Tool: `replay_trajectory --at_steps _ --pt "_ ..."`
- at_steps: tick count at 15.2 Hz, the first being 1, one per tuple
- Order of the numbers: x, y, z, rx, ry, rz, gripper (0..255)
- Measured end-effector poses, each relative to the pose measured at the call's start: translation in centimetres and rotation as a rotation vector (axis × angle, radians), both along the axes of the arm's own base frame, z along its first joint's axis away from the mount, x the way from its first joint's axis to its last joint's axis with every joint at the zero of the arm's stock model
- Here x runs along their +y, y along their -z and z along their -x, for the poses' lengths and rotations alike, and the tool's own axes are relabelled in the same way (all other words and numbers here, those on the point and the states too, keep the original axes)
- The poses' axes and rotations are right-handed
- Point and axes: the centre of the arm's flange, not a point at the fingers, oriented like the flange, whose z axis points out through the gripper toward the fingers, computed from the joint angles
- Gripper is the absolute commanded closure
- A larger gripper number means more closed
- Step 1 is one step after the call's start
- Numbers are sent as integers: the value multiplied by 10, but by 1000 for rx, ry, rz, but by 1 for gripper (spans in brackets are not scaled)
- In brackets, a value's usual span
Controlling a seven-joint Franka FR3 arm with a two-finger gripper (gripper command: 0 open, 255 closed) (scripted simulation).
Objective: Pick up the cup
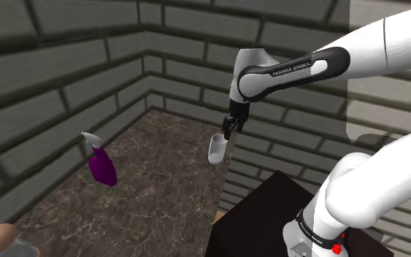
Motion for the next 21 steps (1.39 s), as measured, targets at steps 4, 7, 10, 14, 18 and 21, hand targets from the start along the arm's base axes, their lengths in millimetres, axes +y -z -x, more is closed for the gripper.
replay_trajectory --at_steps 4,7,10,14,18,21 --pt "12 35 -27 -27 -52 -8 0" --pt "27 59 -46 -45 -86 -13 0" --pt "28 76 -48 -50 -93 -14 0" --pt "30 98 -49 -50 -94 -14 0" --pt "30 105 -49 -51 -94 -14 255" --pt "30 105 -49 -52 -94 -14 255"
